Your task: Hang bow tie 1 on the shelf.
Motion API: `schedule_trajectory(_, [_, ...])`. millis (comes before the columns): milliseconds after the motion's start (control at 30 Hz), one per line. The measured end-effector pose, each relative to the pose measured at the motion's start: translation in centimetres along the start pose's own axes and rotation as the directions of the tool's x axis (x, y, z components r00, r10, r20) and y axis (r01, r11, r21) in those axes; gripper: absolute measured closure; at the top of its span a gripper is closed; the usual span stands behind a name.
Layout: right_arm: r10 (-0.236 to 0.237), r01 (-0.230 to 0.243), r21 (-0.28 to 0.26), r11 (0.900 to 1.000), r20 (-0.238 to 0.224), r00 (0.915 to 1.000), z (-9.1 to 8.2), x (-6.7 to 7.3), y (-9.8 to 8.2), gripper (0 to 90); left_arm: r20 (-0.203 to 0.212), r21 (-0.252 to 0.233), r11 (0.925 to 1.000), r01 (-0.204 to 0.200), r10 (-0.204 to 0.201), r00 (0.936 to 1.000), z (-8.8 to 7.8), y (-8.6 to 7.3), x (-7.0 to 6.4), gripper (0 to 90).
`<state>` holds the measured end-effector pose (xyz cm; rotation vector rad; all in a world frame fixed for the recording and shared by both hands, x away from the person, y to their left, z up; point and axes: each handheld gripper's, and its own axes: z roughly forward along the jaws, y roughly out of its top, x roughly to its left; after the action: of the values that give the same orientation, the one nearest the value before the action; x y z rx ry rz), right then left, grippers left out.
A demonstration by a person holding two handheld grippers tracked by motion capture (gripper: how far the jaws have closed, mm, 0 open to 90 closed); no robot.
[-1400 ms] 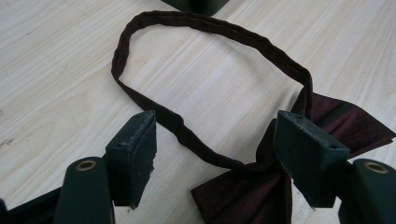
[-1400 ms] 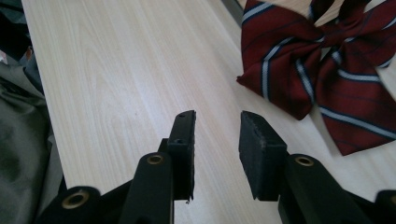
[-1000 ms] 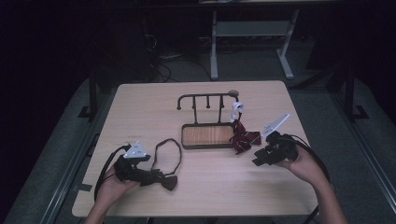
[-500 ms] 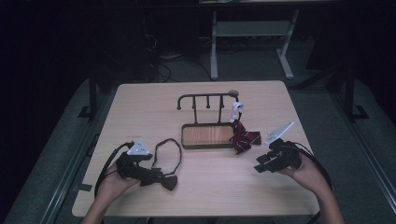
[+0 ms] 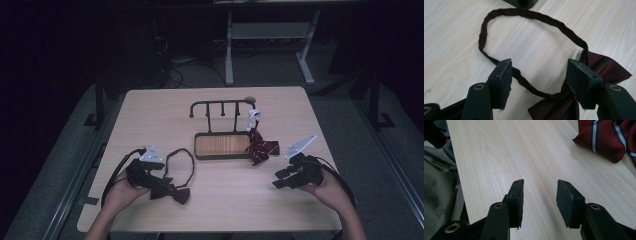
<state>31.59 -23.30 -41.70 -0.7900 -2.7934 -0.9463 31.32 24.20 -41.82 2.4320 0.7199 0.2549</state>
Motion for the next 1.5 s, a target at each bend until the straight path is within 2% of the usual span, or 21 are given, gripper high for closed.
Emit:
schedule_trajectory(167, [0.001,-0.001,-0.002,1.000,0.005,1.0000,-0.1,0.1,-0.2,56.6,0.000,0.014,0.9999,-0.008,0.008,1.0000,0.0,0.8,0.5,39.5])
schedule_trajectory(467, [0.007,-0.007,0.000,1.000,0.006,1.0000,0.0,0.2,-0.6,56.3,0.014,0.039,0.9992,0.010,-0.011,0.9998,0.6,1.8,2.0,43.0])
schedule_trajectory(533, [0.005,-0.005,-0.002,1.000,0.007,1.0000,-0.1,0.2,-0.7,56.2,0.013,0.063,0.9979,0.010,-0.011,0.9999,0.7,2.2,2.5,43.8])
schedule_trajectory(733, [0.005,-0.005,-0.002,1.000,0.008,1.0000,-0.1,0.2,-0.7,56.1,0.011,0.079,0.9968,0.010,-0.011,0.9999,0.9,2.9,3.2,46.3])
schedule_trajectory(833, [0.006,-0.005,-0.005,1.000,0.009,0.9999,-0.2,0.2,-0.7,55.8,0.024,0.109,0.9940,0.007,-0.010,0.9997,1.2,3.4,3.9,49.3])
schedule_trajectory(867, [0.004,-0.003,-0.006,1.000,0.009,1.0000,-0.2,0.2,-0.7,55.8,0.018,0.113,0.9936,0.005,-0.007,0.9998,1.4,3.4,4.0,49.5])
schedule_trajectory(1233, [0.008,-0.008,-0.013,1.000,0.020,0.9998,-0.2,0.1,-0.8,52.8,0.027,0.172,0.9846,0.030,-0.036,0.9990,3.2,3.3,5.5,56.4])
schedule_trajectory(1500, [0.010,-0.010,-0.015,1.000,0.029,0.9995,-0.2,0.1,-0.8,51.3,0.011,0.201,0.9782,0.054,-0.057,0.9983,4.0,3.2,6.2,60.9])
